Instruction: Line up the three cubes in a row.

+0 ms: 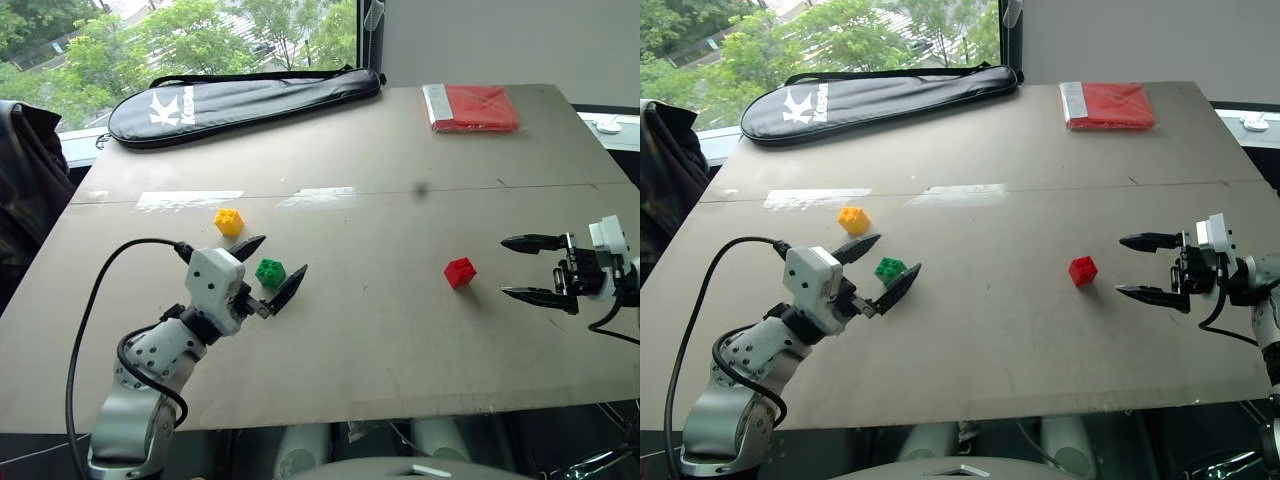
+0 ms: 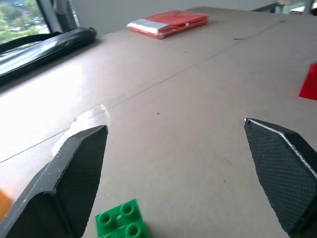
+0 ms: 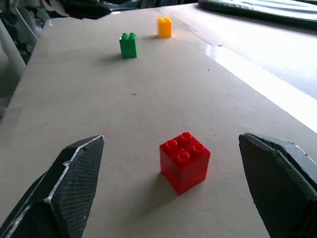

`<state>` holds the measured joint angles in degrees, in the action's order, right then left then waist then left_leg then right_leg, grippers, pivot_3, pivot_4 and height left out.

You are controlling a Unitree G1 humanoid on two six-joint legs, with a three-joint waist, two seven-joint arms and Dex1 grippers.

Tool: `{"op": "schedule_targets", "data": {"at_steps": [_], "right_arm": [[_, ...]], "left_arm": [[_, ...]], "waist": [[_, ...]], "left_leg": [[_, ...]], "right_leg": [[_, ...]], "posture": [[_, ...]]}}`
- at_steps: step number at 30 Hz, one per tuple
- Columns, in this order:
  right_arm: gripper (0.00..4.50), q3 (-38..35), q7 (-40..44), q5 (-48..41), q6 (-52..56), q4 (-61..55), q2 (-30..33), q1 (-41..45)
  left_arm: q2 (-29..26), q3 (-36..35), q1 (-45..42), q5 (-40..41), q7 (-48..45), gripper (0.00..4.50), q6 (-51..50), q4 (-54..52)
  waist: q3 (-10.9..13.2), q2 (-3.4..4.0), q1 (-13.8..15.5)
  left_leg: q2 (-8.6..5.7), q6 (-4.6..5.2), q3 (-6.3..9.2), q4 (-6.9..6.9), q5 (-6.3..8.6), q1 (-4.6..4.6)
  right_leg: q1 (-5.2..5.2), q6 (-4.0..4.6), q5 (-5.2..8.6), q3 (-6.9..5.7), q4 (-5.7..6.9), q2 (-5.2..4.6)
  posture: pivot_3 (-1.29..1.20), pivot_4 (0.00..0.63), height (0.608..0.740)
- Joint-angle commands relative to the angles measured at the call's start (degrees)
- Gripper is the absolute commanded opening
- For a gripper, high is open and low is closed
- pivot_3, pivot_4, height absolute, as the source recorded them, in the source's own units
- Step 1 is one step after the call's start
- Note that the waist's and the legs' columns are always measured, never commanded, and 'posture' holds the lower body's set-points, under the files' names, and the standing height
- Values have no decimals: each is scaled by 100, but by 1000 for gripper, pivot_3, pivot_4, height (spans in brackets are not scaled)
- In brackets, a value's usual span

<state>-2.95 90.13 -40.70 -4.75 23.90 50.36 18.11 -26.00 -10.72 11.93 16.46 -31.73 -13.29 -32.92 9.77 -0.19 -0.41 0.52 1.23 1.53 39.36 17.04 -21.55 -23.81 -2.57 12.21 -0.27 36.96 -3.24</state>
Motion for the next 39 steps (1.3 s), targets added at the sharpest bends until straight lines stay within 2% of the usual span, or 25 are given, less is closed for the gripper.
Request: {"op": "schedule_targets", "data": {"at_steps": [1, 8, 18, 21, 26, 31, 34, 39], "right_arm": [[4466, -518, 202, -232, 293, -600, 52, -330], [4466, -825, 135, -308, 584, -1154, -173, -709], [4466, -1008, 186, -226, 676, -1326, -353, -780], [4500, -1026, 194, -210, 666, -1347, -390, -818], [4500, -1113, 153, -161, 615, -1369, -454, -895], [4500, -1208, 112, -167, 632, -1421, -519, -1000], [4500, -1264, 78, -166, 629, -1474, -531, -1092], [4500, -1451, -15, -140, 586, -1529, -563, -1269]], "left_arm": [[425, 182, 181, -749, 739, 4500, 515, 261], [932, 671, -93, -1298, 1309, 4500, 421, 1021], [792, 849, -404, -1334, 1160, 4500, 377, 1798], [768, 853, -456, -1313, 1141, 3636, 463, 1859], [684, 857, -574, -1223, 971, 1294, 488, 1963], [417, 1009, -983, -1208, 490, 1297, 837, 2332], [258, 1291, -1496, -954, -292, 1297, 1137, 2623], [103, 2091, -2591, -423, -2257, 1297, 1224, 3263]], "waist": [[-1, 2, 16], [-2, -2, 82], [-3, 0, 113], [-3, 1, 114], [-4, 1, 115], [-4, 2, 120], [-4, 1, 142], [-4, 1, 123]], "left_leg": [[-2, 0, -3, 0, 0, 7], [-10, 1, -7, 11, -1, 21], [-6, 0, -7, 8, -1, 20], [-5, 1, -8, 8, -1, 22], [-4, 0, -6, 8, -1, 22], [-6, 0, -7, 8, -1, 23], [-12, 0, -6, 9, -1, 21], [-20, 0, -13, 11, -1, 8]], "right_leg": [[6, 5, 3, 3, 0, 1], [17, 7, 1, 7, 3, 15], [15, -7, -9, 6, 3, 14], [16, -5, -8, 6, 3, 14], [16, -6, -9, 6, 4, 14], [16, -6, -9, 6, 4, 15], [17, -5, -9, 2, 4, 14], [12, -7, -10, 3, -2, 12]], "posture": [[0, 150, 707], [0, 150, 707], [0, 150, 707], [0, 150, 707], [0, 150, 707], [0, 150, 707], [0, 150, 707], [0, 150, 707]]}}
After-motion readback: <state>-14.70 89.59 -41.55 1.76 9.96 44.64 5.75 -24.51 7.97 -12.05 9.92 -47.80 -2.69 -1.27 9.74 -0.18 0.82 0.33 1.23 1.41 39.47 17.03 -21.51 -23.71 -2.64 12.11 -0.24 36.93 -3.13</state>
